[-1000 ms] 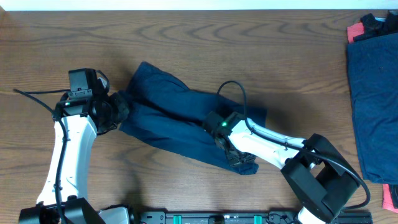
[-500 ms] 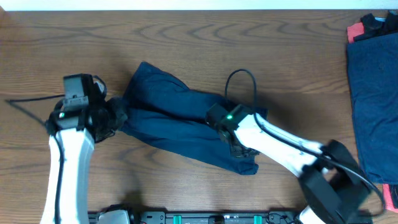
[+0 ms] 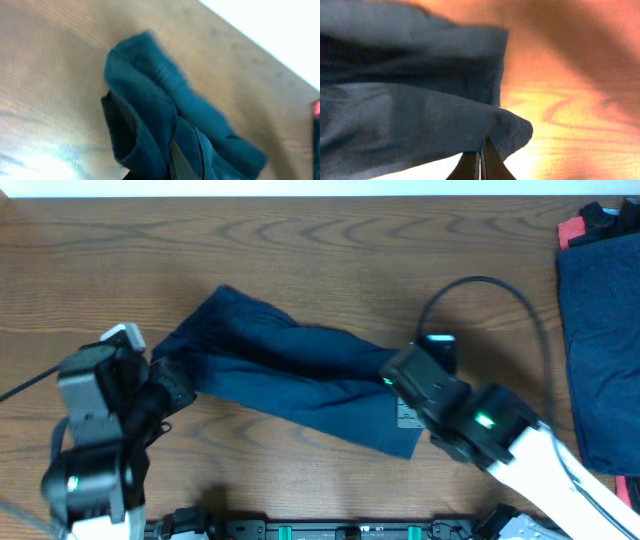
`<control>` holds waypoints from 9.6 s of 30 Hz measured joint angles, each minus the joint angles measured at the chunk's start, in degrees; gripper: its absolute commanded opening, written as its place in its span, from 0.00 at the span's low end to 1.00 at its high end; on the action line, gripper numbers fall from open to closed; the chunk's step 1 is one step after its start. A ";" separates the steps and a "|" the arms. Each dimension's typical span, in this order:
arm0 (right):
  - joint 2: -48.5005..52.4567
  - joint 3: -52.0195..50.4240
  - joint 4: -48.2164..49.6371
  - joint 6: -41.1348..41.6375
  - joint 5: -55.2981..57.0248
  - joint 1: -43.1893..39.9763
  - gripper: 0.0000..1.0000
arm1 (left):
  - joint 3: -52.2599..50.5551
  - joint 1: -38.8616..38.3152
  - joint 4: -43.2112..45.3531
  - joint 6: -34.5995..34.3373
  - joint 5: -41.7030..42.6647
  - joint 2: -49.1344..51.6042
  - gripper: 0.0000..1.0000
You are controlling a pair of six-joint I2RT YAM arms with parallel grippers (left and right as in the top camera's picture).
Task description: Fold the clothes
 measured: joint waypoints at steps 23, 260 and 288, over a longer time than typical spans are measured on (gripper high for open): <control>-7.63 30.53 -8.96 -5.42 10.51 0.02 0.01 | 32.11 0.00 -4.44 -1.90 2.62 -3.21 0.06; 56.59 34.25 23.85 -15.43 -32.57 -9.29 0.01 | 44.59 13.64 -0.04 7.13 -5.38 71.43 0.06; 67.38 38.23 4.48 -6.86 -34.95 -10.45 0.01 | 44.59 13.86 -3.04 8.17 -4.87 84.35 0.40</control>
